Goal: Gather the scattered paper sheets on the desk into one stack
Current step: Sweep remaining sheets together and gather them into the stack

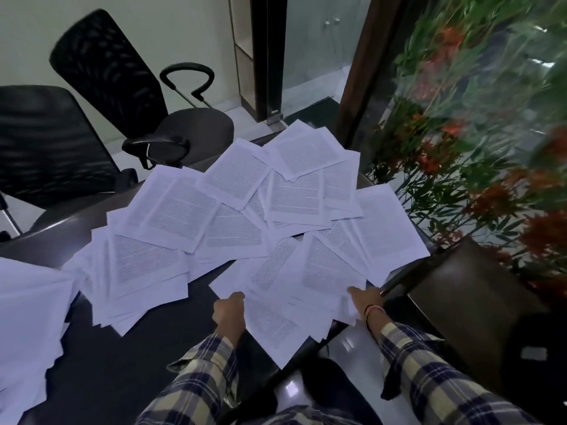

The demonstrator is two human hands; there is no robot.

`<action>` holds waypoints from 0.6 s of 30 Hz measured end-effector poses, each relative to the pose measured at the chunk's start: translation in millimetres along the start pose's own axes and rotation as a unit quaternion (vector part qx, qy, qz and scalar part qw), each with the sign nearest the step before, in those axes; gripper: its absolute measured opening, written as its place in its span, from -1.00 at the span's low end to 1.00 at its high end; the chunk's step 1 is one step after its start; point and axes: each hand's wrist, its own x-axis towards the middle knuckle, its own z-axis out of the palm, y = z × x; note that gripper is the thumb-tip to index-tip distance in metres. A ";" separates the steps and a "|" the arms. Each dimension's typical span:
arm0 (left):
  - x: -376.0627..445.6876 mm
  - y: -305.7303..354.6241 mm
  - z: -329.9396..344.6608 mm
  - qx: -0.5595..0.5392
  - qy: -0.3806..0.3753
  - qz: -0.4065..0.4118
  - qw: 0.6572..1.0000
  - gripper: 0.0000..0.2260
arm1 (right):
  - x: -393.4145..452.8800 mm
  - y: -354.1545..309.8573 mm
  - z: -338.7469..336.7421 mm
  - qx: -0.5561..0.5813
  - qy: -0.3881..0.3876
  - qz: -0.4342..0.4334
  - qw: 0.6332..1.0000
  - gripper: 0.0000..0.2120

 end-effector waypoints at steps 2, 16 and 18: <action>-4.7 5.1 19.0 -0.014 0.010 -0.001 1.000 -0.74 | 18.4 -10.8 -2.6 -0.056 -0.003 0.016 0.998 -0.07; -49.6 4.3 105.2 0.022 0.071 0.064 0.995 -0.74 | 32.0 -18.1 19.2 -0.246 -0.058 -0.013 0.968 -0.08; -45.8 -2.3 103.7 0.010 0.079 0.048 0.996 -0.72 | 38.9 -14.9 21.2 -0.252 -0.061 -0.028 0.965 -0.21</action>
